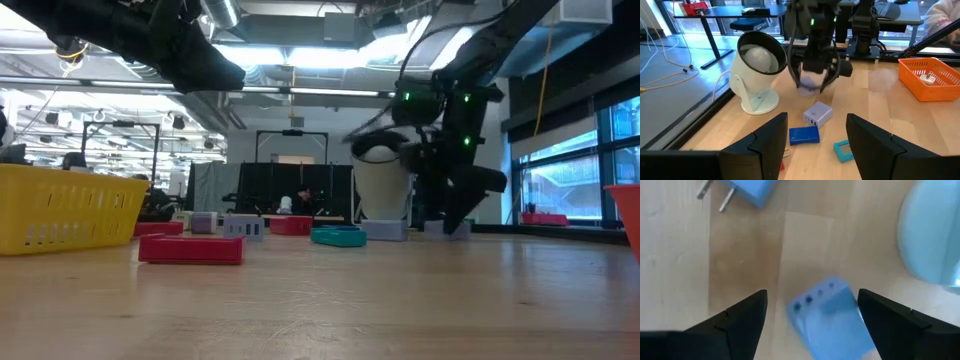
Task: Pick & Place Office items
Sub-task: Put the right violet charger adapter into the orange bin
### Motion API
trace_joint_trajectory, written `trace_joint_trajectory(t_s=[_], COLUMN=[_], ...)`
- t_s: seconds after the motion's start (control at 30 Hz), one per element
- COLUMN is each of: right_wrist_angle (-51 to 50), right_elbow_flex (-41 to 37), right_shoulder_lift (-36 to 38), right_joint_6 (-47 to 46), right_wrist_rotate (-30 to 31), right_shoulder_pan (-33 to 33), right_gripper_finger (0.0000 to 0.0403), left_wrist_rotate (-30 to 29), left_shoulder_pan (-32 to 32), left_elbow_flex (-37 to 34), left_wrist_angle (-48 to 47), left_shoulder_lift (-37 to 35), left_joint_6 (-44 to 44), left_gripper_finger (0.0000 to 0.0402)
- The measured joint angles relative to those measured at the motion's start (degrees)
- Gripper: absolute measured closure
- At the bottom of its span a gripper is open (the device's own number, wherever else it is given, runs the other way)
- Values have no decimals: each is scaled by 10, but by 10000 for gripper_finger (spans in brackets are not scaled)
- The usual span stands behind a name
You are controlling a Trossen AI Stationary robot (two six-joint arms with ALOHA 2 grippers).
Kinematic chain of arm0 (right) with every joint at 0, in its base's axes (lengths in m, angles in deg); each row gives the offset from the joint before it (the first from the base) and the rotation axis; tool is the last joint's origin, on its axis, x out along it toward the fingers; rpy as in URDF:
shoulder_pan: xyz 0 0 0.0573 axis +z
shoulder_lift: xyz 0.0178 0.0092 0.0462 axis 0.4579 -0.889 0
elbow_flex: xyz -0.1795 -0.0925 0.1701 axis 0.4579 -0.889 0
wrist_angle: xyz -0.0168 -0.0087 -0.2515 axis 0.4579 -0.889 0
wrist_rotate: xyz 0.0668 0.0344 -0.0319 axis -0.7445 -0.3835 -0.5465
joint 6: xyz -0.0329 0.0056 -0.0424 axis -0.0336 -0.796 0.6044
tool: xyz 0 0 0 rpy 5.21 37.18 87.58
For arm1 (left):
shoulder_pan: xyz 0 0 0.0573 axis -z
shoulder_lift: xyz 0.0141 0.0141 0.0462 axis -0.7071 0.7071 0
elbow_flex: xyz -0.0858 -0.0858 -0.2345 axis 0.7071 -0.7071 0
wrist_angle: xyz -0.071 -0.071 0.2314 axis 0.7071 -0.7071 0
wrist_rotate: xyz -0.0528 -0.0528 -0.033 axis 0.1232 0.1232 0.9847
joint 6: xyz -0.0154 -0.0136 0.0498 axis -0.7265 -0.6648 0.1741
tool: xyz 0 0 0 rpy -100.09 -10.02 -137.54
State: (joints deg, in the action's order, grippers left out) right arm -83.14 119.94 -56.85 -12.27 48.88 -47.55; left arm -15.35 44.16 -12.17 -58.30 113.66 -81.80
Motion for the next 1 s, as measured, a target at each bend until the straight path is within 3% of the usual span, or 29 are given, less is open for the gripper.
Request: trace_joint_trajectory(t_s=[0.33, 0.8, 1.0], right_wrist_angle=[-3, -8, -56], right_elbow_flex=[-1, -2, 39], right_shoulder_lift=[-14, -6, -6], right_joint_6=[-63, -130, -123], right_wrist_rotate=[-15, 16, 15], right_shoulder_pan=[-4, 11, 17], right_gripper_finger=[90, 103, 103], left_wrist_rotate=[16, 18, 30], left_shoulder_pan=[0, 0, 0], left_elbow_flex=[0, 0, 0], left_wrist_angle=[0, -2, -2], left_shoulder_lift=[0, 0, 0], left_joint_6=[1, 0, -1], left_gripper_finger=[203, 203, 203])
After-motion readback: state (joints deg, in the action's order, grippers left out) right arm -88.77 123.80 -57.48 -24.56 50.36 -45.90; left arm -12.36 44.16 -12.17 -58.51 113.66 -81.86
